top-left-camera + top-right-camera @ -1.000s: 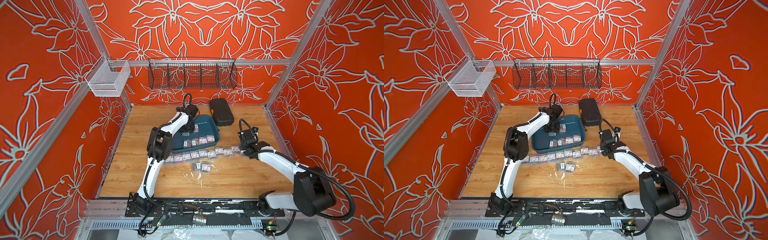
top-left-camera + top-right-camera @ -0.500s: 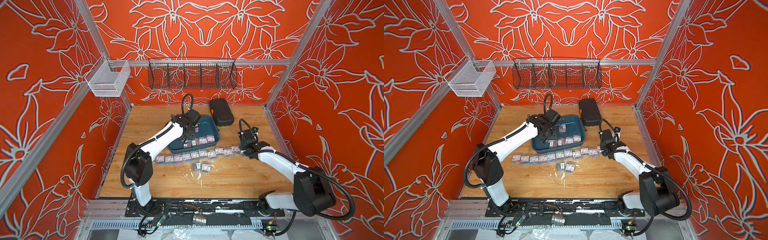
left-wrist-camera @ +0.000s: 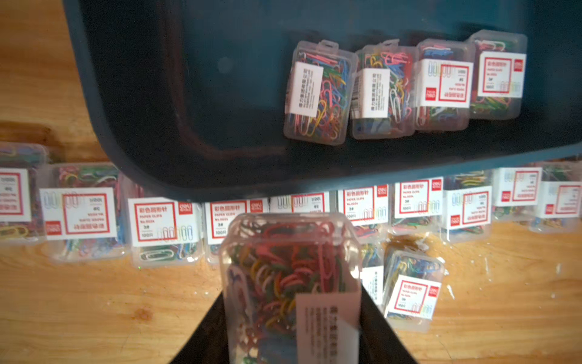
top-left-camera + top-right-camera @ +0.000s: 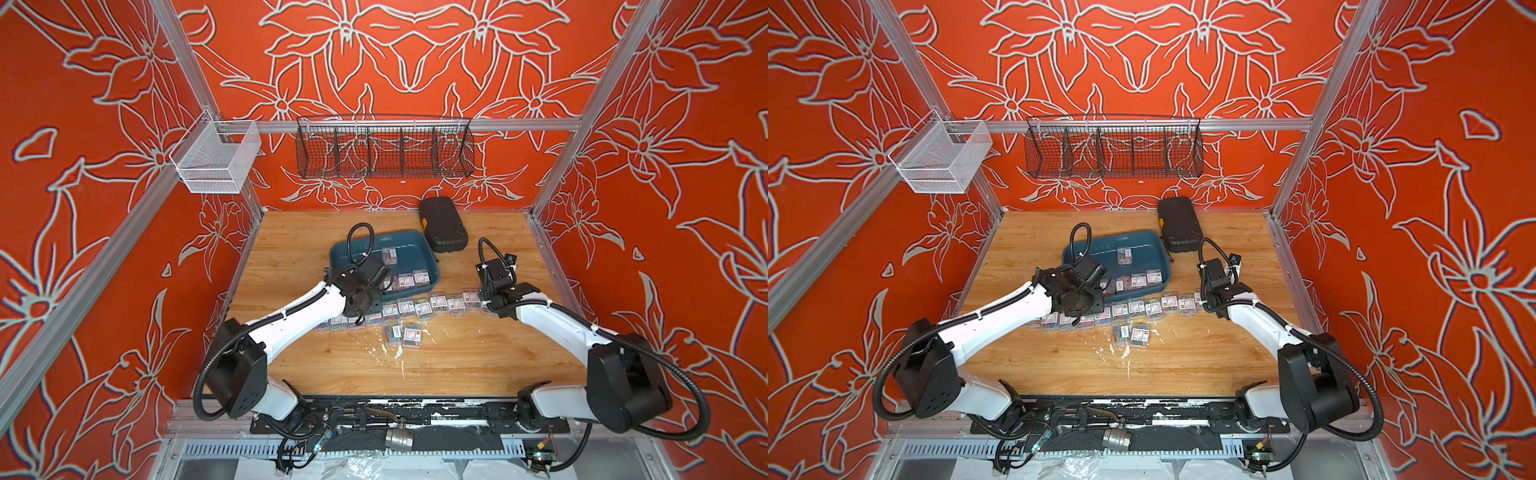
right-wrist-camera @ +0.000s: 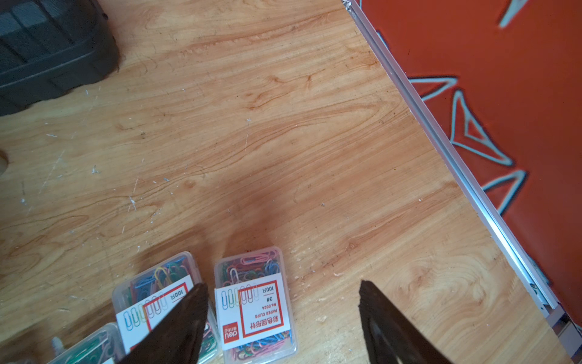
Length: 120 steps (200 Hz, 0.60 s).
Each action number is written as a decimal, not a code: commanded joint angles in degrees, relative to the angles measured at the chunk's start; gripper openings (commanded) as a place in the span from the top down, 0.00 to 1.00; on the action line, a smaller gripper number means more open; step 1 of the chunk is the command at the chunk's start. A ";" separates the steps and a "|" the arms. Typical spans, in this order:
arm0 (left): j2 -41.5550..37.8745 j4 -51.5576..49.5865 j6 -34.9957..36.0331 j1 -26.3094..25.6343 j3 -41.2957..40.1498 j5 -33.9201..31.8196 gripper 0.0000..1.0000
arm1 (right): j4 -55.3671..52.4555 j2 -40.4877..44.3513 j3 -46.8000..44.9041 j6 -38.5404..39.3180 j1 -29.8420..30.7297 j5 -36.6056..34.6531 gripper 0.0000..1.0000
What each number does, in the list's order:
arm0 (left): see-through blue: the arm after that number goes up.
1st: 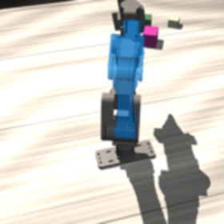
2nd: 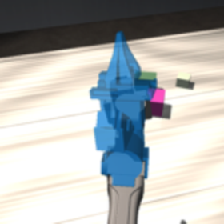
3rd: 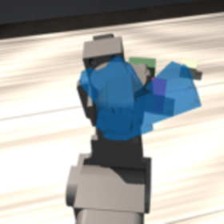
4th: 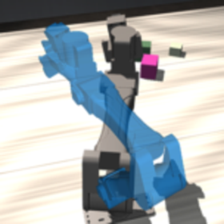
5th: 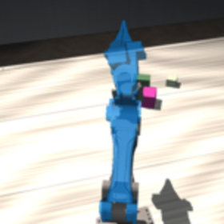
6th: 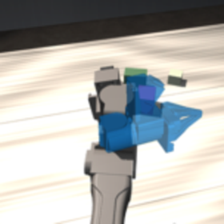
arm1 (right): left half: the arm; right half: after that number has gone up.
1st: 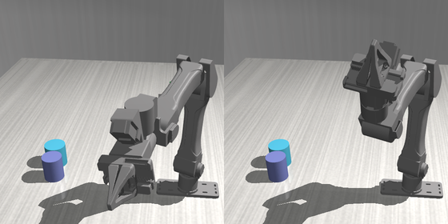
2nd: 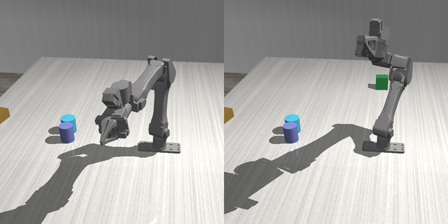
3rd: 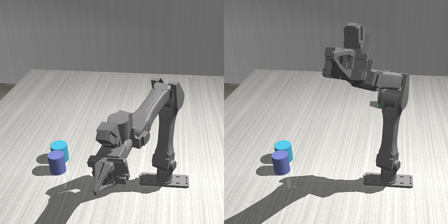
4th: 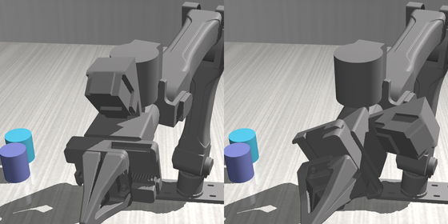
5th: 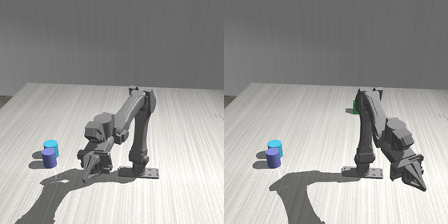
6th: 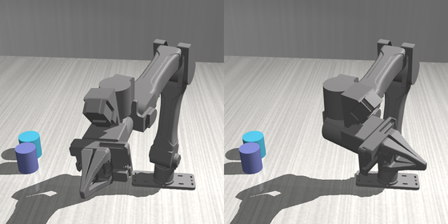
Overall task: Take the paper clips out of the storage box
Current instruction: Place the boxed paper clips at the center of the board.
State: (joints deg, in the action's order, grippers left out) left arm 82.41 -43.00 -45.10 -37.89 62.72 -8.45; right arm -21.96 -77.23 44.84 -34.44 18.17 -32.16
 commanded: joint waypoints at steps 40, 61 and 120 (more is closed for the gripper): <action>-2.85 1.18 -10.24 -3.16 -8.27 2.91 0.91 | -0.42 0.32 0.52 -0.01 0.02 -0.27 0.23; -3.21 1.82 -10.35 -3.93 -10.11 4.53 0.92 | -0.39 0.77 0.19 -0.07 0.02 -0.29 0.23; 0.17 8.94 -11.15 -6.36 -14.36 7.14 0.91 | -0.11 1.60 -0.43 -0.04 0.02 -0.24 0.23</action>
State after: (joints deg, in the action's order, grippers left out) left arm 80.51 -37.15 -54.74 -43.66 48.88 -2.20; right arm -21.93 -77.01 44.84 -34.44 18.17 -32.16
